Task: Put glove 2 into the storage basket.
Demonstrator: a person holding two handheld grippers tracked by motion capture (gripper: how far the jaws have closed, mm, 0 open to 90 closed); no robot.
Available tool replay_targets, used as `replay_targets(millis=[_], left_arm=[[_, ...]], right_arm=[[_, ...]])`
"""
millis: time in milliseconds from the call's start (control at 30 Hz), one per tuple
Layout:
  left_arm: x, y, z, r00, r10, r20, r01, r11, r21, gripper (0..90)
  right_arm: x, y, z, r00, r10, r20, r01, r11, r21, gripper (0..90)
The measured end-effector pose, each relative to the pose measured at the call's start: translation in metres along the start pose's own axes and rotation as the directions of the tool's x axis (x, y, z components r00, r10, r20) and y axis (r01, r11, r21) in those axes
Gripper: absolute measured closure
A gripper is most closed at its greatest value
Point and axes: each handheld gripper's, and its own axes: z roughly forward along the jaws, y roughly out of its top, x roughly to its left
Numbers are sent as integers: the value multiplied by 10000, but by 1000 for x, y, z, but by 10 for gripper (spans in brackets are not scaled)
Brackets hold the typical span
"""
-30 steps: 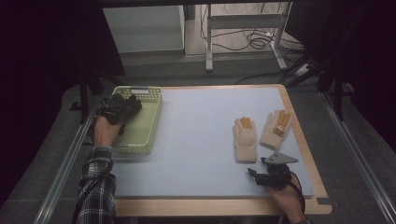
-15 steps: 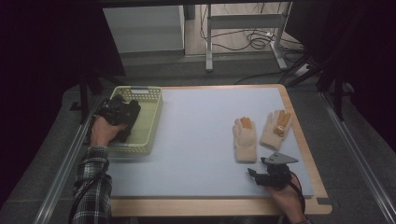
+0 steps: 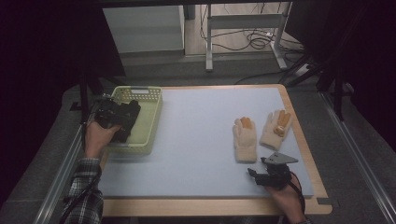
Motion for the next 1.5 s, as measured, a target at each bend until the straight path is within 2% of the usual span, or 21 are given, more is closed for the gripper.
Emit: replay_targets(millis=[67,100,133,167,200,233,467,600,767,867,967,1067,1167,1233,1300,1333,1400,1433,1500], left_arm=[[-14,-2,-2,9987,475,163,-471,9986,-259,20],[-14,-2,-2,9987,475,163,-471,9986,-259,21],[-22,-3,-1,9973,712,202,-705,9969,-340,21],[-30,-3,-1,9949,995,187,-990,9946,-297,14],[-42,-3,0,9896,1435,67,-1433,9893,-284,14],[-47,-3,0,9871,1600,49,-1598,9867,-310,13],[-89,-4,1,9673,2504,413,-2463,9655,-839,5],[-116,-10,1,9552,2864,748,-2766,9536,-1189,4],[-149,-24,4,9296,3429,1352,-3206,9332,-1623,4],[-167,-39,12,9138,3810,1406,-3564,9184,-1720,5],[-179,-55,22,9047,3997,1477,-3748,9113,-1703,5],[-187,-71,32,9032,3994,1574,-3754,9126,-1618,6],[-190,-87,40,9049,3953,1579,-3760,9162,-1387,5],[-189,-97,45,9101,3885,1443,-3731,9196,-1229,5],[-185,-106,49,9189,3713,1334,-3583,9269,-1118,5],[-183,-109,51,9213,3675,1267,-3570,9289,-984,6],[-179,-115,53,9253,3664,980,-3597,9297,-791,6],[-176,-117,52,9311,3482,1090,-3401,9364,-863,1],[-172,-119,53,9387,3157,1387,-3053,9479,-908,11]], right_arm=[[0,0,0,10000,-2,1,2,10000,-1,273],[0,0,0,10000,-2,1,2,10000,-1,273],[0,0,0,10000,-1,1,1,10000,0,273],[0,0,0,10000,-1,1,1,10000,1,273],[0,0,0,10000,-1,1,1,10000,1,273],[0,0,0,10000,1,2,-1,10000,0,273],[0,0,0,10000,-6,16,6,10000,3,273],[0,0,0,10000,-17,13,17,10000,25,273],[0,0,0,10000,18,-5,-18,10000,22,273],[0,0,0,10000,19,-10,-19,10000,22,273],[0,0,0,10000,22,-3,-22,10000,18,273],[0,0,0,10000,21,-2,-21,10000,13,273],[0,0,-1,10000,23,-12,-23,10000,6,273],[0,0,-1,10000,5,-17,-5,10000,4,273],[0,0,-1,10000,9,-27,-9,10000,2,273],[0,0,-1,10000,8,-32,-8,10000,4,273],[0,0,-1,10000,-8,-40,9,10000,12,273],[0,0,-1,10000,-18,-50,18,10000,15,273],[-1,0,-1,10000,-27,-70,27,10000,26,276]])
